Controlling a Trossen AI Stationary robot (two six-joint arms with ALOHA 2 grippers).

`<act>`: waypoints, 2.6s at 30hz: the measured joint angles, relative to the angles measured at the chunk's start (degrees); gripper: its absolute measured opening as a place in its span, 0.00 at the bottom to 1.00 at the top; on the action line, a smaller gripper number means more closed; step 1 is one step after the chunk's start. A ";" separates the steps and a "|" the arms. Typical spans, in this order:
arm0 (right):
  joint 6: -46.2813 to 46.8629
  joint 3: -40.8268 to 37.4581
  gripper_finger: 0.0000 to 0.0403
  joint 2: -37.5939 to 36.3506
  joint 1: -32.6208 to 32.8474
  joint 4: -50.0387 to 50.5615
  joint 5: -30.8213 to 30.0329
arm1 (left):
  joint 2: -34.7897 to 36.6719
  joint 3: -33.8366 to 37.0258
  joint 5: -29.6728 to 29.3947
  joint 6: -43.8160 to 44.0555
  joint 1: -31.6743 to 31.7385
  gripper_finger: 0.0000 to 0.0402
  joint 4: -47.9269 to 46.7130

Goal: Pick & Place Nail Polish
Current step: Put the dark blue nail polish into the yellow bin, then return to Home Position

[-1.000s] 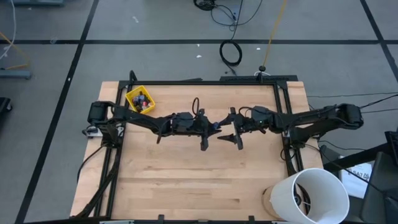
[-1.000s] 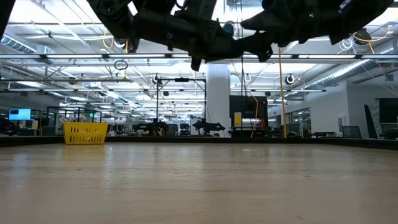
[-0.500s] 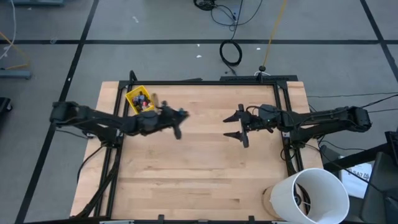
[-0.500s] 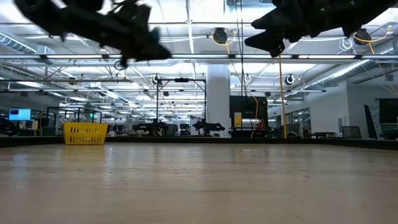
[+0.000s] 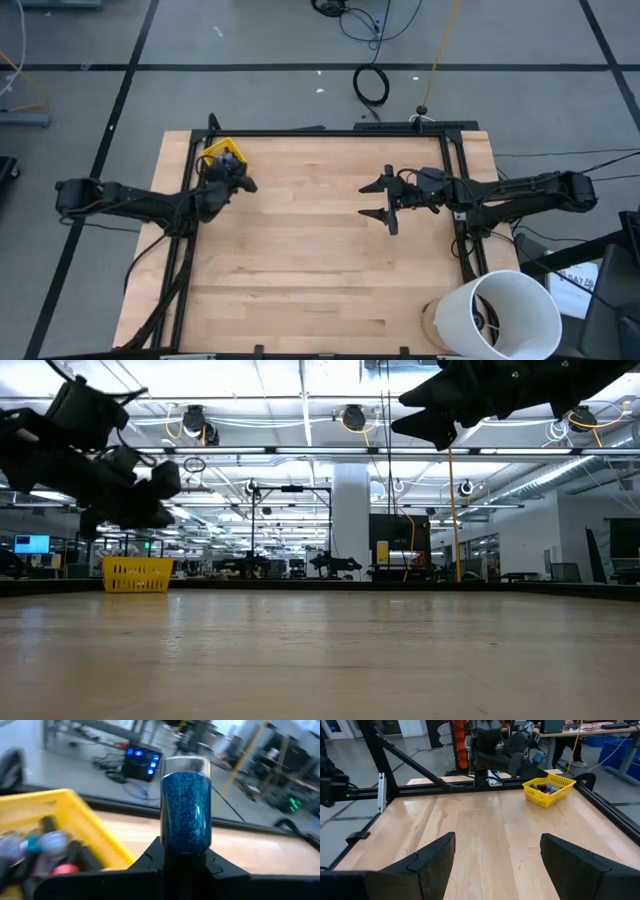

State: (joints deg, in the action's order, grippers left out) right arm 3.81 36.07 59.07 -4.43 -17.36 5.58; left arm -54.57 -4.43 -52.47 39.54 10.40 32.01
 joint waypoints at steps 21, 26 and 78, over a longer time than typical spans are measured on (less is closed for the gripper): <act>-0.22 0.02 0.69 0.00 -0.02 -0.71 0.17 | -0.04 1.44 4.24 4.21 8.28 0.51 0.42; -0.32 0.07 0.69 -0.33 -0.02 -0.74 0.20 | 0.38 1.44 13.16 -0.70 8.28 0.53 4.64; -2.91 -10.01 0.69 -54.49 0.77 28.78 -16.28 | 50.75 1.42 43.59 -33.69 -4.38 0.53 -29.76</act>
State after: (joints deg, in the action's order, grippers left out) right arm 0.90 26.07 4.58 -3.66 11.42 -10.70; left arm -3.81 -3.01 -8.88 5.85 6.02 2.25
